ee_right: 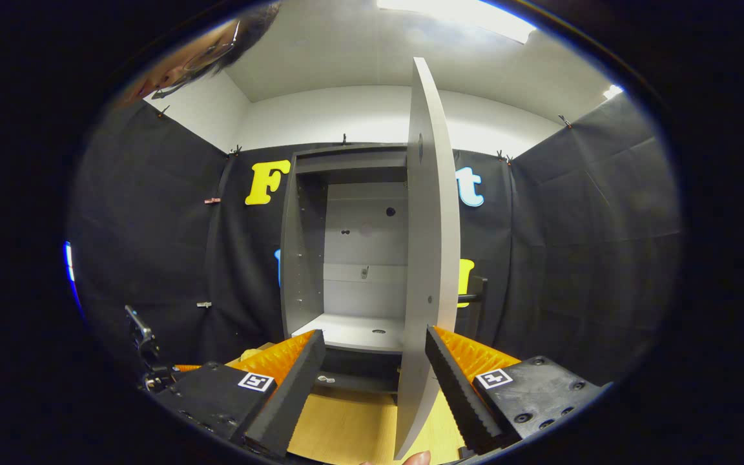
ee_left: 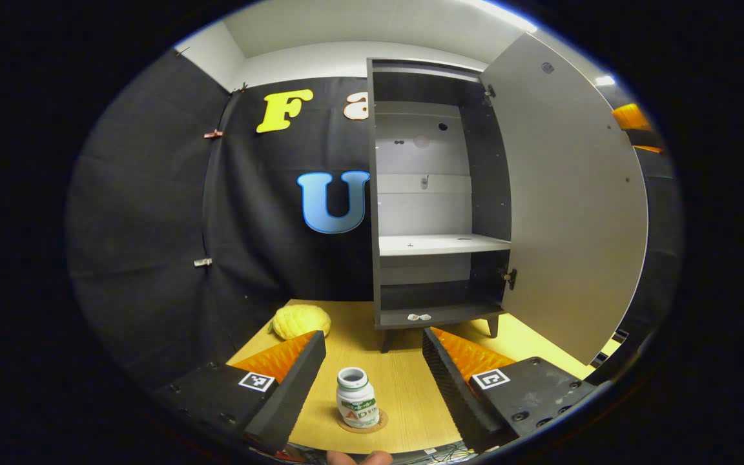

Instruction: Open the cabinet door with the right hand, grasp the bottle in the cabinet with the left hand and place it on the coaster, then close the cabinet door with the right hand.

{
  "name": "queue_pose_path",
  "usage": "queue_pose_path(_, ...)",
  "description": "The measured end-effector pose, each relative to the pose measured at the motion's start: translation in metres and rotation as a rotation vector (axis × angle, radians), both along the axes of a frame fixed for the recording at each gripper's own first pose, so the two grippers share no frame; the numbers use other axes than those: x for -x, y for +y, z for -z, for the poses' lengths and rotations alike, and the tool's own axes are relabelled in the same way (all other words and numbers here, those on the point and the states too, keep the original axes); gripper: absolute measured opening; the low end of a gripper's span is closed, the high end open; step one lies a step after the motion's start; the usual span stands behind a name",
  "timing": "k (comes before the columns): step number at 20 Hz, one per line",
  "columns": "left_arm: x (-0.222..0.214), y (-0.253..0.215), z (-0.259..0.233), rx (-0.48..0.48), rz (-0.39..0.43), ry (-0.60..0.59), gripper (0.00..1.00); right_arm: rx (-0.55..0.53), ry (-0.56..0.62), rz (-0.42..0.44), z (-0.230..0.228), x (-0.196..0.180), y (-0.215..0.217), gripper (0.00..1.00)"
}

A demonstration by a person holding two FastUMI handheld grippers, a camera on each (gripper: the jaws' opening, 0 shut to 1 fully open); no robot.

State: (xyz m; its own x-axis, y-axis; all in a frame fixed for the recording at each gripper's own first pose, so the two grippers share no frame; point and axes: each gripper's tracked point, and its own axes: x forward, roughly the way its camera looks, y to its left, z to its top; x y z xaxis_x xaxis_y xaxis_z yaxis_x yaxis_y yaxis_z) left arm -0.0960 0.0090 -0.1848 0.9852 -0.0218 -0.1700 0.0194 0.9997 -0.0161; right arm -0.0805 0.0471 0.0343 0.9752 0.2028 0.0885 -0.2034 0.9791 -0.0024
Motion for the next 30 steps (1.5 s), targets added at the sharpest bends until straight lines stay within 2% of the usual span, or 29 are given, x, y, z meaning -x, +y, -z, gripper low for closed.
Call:
queue_pose_path(3,-0.009,-0.004,-0.034,0.015,0.019,-0.021,0.95,-0.042,0.04,0.022,0.005,0.006,-0.026,1.0)
queue_pose_path(5,-0.016,-0.005,-0.052,0.015,0.02,-0.03,0.95,-0.076,0.065,0.065,0.009,0.008,-0.052,0.98)
queue_pose_path(9,-0.022,-0.02,-0.07,0.012,0.059,-0.058,0.95,-0.022,0.113,0.17,0.032,-0.006,-0.1,0.98)
queue_pose_path(10,-0.022,-0.025,-0.072,0.006,0.07,-0.06,0.95,-0.022,0.119,0.187,0.033,-0.01,-0.109,0.94)
queue_pose_path(11,-0.021,-0.029,-0.074,0.0,0.082,-0.065,0.95,-0.031,0.118,0.198,0.03,-0.015,-0.118,0.98)
queue_pose_path(13,-0.018,-0.037,-0.075,-0.003,0.098,-0.067,0.95,-0.046,0.116,0.21,0.028,-0.025,-0.127,0.98)
queue_pose_path(15,-0.017,-0.042,-0.077,-0.001,0.108,-0.067,0.95,-0.072,0.11,0.191,0.025,-0.03,-0.123,1.0)
queue_pose_path(18,-0.016,-0.046,-0.077,-0.003,0.115,-0.056,0.96,-0.071,0.109,0.172,0.024,-0.034,-0.112,0.98)
queue_pose_path(22,-0.015,-0.038,-0.072,-0.011,0.099,-0.044,0.95,-0.087,0.116,0.157,0.026,-0.031,-0.098,0.95)
queue_pose_path(24,-0.014,-0.031,-0.071,-0.013,0.083,-0.041,0.95,-0.087,0.115,0.142,0.026,-0.031,-0.086,0.97)
queue_pose_path(26,-0.013,-0.027,-0.069,-0.017,0.072,-0.039,0.95,-0.084,0.118,0.103,0.028,-0.031,-0.066,1.0)
queue_pose_path(27,-0.013,-0.026,-0.068,-0.02,0.066,-0.04,0.95,-0.082,0.117,0.08,0.028,-0.032,-0.056,0.97)
queue_pose_path(30,-0.011,-0.02,-0.063,-0.019,0.044,-0.033,0.95,-0.071,0.114,0.01,0.029,-0.036,-0.024,0.97)
